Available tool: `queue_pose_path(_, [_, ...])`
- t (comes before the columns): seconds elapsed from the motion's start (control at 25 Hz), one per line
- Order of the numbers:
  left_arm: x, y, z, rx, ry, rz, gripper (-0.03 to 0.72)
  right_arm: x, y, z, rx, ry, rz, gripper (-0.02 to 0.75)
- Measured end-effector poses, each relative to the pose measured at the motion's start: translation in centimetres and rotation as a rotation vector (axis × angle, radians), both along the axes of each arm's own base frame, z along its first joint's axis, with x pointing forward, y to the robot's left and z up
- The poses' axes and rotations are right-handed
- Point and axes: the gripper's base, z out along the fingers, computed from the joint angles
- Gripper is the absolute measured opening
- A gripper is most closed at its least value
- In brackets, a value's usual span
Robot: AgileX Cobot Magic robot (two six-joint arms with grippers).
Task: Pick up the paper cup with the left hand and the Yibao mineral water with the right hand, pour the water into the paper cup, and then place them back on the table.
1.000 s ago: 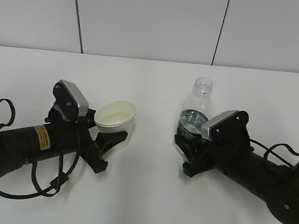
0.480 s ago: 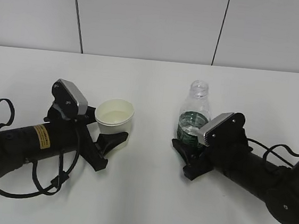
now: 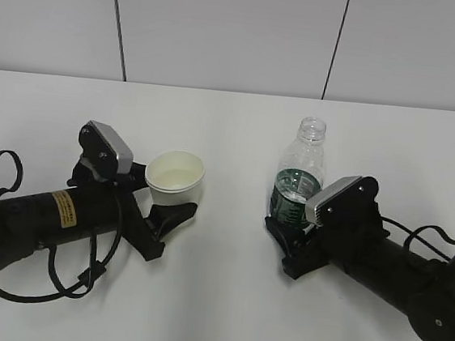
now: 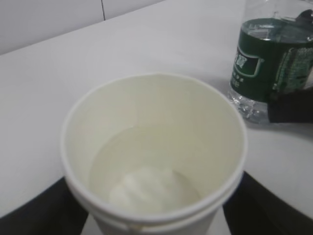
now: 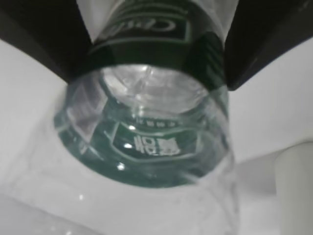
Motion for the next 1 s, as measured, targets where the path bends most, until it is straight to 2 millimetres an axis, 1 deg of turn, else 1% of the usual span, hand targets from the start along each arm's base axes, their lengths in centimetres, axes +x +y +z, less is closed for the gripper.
queue_pose_path(0.16, [-0.1, 0.1, 0.3, 0.053, 0.031, -0.001, 0.539, -1.1, -0.3, -0.5, -0.009, 0.039, -0.004, 0.606])
queue_pose_path(0.24, [-0.2, 0.2, 0.8, 0.063, 0.032, 0.001, 0.54, -1.6, -0.5, -0.5, -0.011, 0.05, -0.01, 0.606])
queue_pose_path(0.36, [-0.6, 0.5, 1.5, 0.082, 0.034, 0.008, 0.542, -2.1, -0.7, 0.1, -0.008, 0.049, -0.017, 0.606])
queue_pose_path(0.6, [-2.0, 1.3, 1.9, 0.146, 0.105, 0.037, 0.543, -3.5, -1.1, 0.9, -0.009, 0.061, -0.03, 0.606])
queue_pose_path(0.84, [-2.9, 2.3, 3.8, 0.232, 0.14, 0.084, 0.543, -4.6, -1.5, 2.0, 0.018, 0.068, -0.055, 0.606])
queue_pose_path(1.0, [-3.1, 2.6, 6.0, 0.219, 0.131, 0.118, 0.543, -5.4, -1.8, 2.7, 0.052, 0.079, -0.071, 0.603])
